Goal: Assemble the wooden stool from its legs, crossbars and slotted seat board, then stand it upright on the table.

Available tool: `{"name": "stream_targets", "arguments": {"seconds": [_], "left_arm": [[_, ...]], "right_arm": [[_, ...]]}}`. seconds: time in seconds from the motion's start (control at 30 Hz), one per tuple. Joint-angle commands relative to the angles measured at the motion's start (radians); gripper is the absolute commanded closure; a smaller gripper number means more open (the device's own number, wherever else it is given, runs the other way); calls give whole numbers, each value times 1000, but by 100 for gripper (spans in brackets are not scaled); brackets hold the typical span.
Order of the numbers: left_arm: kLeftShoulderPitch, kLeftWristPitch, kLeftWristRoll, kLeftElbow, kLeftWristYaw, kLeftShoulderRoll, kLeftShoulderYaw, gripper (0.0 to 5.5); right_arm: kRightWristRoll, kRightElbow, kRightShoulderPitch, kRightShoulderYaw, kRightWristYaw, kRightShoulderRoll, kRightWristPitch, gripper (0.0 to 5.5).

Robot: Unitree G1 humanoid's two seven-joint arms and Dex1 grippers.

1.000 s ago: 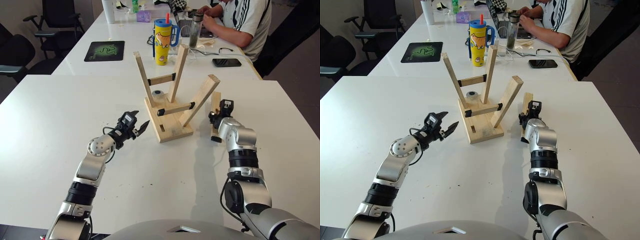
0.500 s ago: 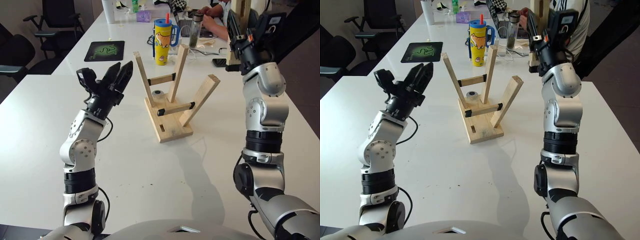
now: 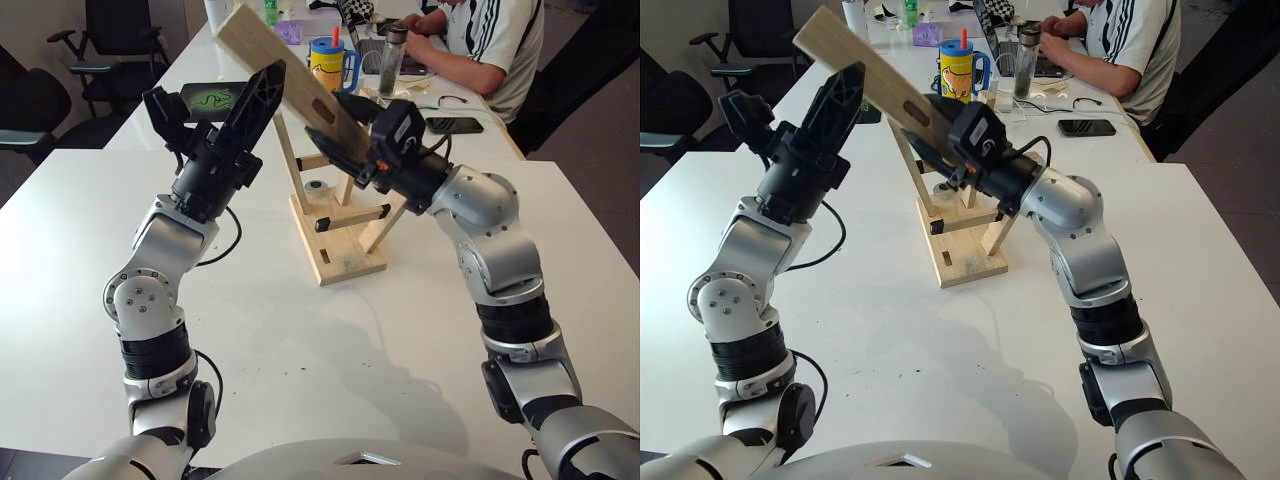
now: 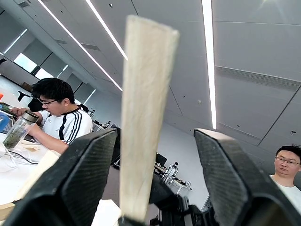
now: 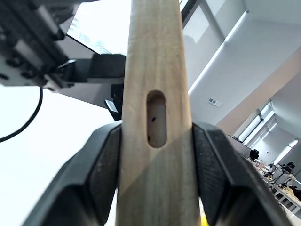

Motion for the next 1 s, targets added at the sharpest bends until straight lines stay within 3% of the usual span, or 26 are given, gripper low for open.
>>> {"name": "stream_targets", "arguments": {"seconds": [0.03, 0.43, 0.83, 1.0], "left_arm": [[-18, -8, -15, -12, 18, 13, -3, 245], [28, -19, 82, 4, 4, 41, -39, 423], [32, -48, 167, 54, -16, 55, -43, 448], [16, -92, 210, 114, 6, 47, -8, 448]], "right_arm": [[-5, -32, 31, 42, 60, -16, -5, 344], [5, -33, 26, 15, 58, 4, 22, 344], [18, -35, 10, -12, 58, 7, 45, 344], [65, -29, 6, -56, 55, 14, 80, 252]]}}
